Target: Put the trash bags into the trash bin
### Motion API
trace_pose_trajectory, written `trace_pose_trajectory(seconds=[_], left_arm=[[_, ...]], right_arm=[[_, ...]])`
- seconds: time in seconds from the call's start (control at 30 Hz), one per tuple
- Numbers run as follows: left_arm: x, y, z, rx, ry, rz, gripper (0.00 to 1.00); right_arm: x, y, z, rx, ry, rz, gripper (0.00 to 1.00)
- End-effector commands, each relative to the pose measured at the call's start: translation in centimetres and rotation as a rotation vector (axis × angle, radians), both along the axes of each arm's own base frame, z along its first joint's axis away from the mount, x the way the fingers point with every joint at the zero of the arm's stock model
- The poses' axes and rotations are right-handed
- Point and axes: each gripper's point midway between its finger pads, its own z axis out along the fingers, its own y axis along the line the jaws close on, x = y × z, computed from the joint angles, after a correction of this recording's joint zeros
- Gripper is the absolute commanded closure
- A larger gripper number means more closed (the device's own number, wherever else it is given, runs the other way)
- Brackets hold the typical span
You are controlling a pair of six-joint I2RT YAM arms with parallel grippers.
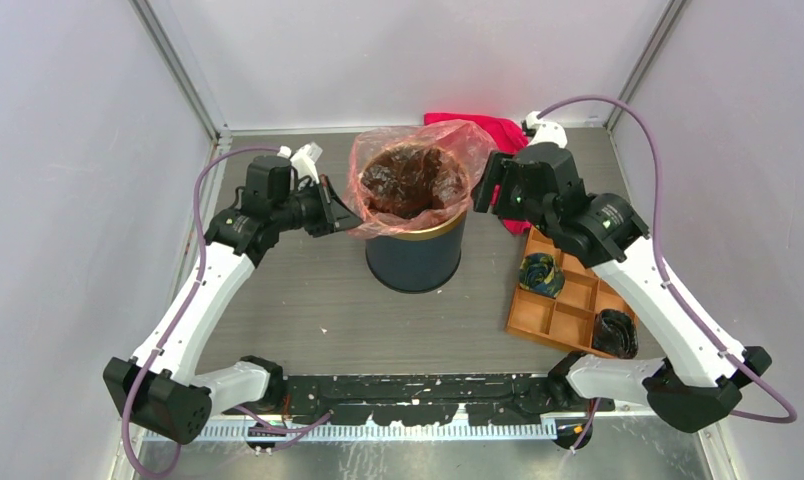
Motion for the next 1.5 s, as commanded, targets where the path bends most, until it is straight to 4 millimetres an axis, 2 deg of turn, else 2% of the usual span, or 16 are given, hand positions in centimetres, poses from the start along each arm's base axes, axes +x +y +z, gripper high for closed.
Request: trace_pose_trajectory(seconds=[0.0, 0.1, 0.17, 0.33, 0.43, 0.53, 0.9, 1.1, 1.17, 1.3, 1.47], left_arm=[[0.1, 0.1, 1.2, -0.007, -0.071, -0.007, 1.0], [0.1, 0.1, 1.3, -0.006, -0.072, -0.008, 0.99], [0.1, 0.1, 1.2, -0.004, -0.073, -0.008, 1.0], [0.1, 0.2, 0.9, 0.004, -0.068, -0.006, 1.0], [0.1, 0.2, 0.9, 0.007, -0.069, -0.005, 0.99], [0.2, 0.3, 0.9, 0.013, -0.072, 0.001, 0.99], [0.1, 0.7, 0.3, 0.035, -0.069, 0.008, 0.99], [0.0, 1.0, -0.6, 0.051, -0.064, 0.022, 1.0], [0.0, 0.9, -0.7, 0.045, -0.064, 0.018, 1.0], [0.1, 0.8, -0.7, 0.039, -0.066, 0.015, 1.0], [0.0, 0.8, -0.6, 0.036, -0.067, 0.01, 0.99]], right_arm=[[1.0, 1.6, -0.7, 0.094, -0.011, -0.054, 0.32], [1.8, 1.6, -1.3, 0.115, -0.026, -0.102, 0.34], [2.3, 1.6, -1.7, 0.118, -0.034, -0.127, 0.4], [2.9, 1.3, -1.9, 0.134, -0.06, -0.166, 0.65], [2.7, 1.0, -1.9, 0.135, -0.068, -0.173, 0.84], [2.3, 0.6, -2.0, 0.126, -0.068, -0.172, 0.98], [1.0, -0.6, -4.0, 0.085, -0.038, -0.171, 0.99], [0.7, -0.5, -6.7, 0.063, 0.005, -0.161, 0.99], [0.6, -0.3, -7.0, 0.07, 0.014, -0.158, 0.99], [0.2, 0.1, -5.5, 0.126, -0.01, -0.134, 0.99], [-0.8, 1.0, -2.7, 0.232, -0.063, -0.068, 0.78]])
